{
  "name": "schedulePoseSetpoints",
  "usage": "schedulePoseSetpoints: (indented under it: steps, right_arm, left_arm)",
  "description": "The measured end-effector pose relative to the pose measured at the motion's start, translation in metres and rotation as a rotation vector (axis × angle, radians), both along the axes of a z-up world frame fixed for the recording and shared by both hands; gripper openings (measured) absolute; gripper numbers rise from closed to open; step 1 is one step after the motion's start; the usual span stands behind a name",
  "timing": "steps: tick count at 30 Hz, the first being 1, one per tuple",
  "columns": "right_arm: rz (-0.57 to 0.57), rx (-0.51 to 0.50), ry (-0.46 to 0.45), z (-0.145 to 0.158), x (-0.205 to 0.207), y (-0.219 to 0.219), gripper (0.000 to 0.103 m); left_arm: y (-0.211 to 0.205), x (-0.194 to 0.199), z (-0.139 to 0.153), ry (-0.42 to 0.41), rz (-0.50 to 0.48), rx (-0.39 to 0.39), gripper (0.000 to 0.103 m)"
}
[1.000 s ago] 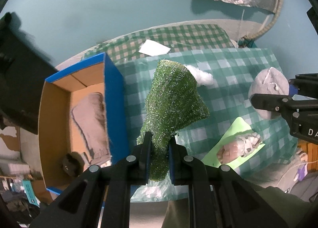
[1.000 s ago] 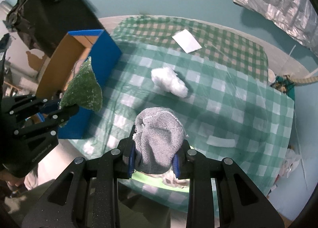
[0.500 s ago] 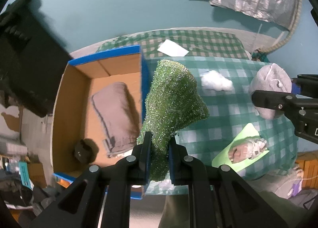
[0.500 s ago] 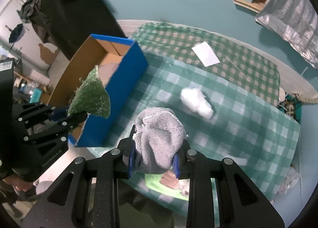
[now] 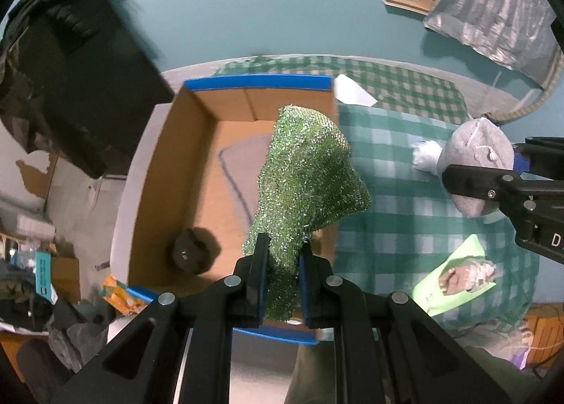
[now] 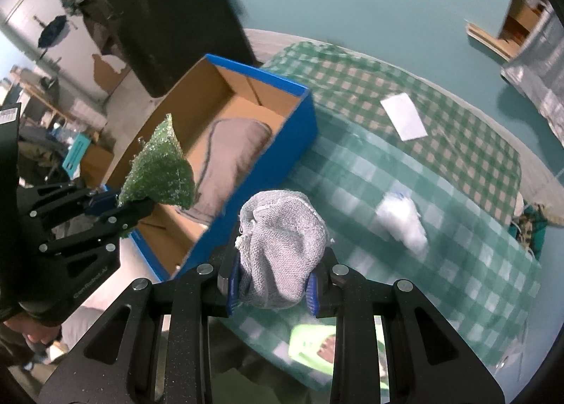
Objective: Organize soft objects
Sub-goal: 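Carry the green pad and the sock over the cardboard box with both grippers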
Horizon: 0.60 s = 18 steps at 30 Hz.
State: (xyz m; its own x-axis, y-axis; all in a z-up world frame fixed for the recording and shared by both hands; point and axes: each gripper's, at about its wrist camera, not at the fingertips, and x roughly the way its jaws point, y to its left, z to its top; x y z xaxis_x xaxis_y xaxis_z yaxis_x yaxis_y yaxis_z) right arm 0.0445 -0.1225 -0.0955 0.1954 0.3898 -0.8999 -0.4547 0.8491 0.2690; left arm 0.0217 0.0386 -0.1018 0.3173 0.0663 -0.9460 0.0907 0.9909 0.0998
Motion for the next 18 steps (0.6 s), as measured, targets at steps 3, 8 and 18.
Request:
schedulePoseSetpoints:
  steps: [3, 8, 18]
  right_arm:
    - [0.033, 0.003, 0.0, -0.001, 0.004, 0.018, 0.027]
    - [0.079, 0.006, 0.001, -0.003, 0.01, 0.044, 0.027]
    - [0.134, -0.004, 0.017, -0.011, 0.019, 0.094, 0.027]
  left_arm:
    - [0.016, 0.0, 0.0, 0.0, 0.033, 0.003, 0.015]
    - [0.035, -0.001, -0.003, 0.006, 0.075, 0.009, 0.015]
    - [0.071, 0.004, -0.015, 0.02, 0.153, 0.013, 0.015]
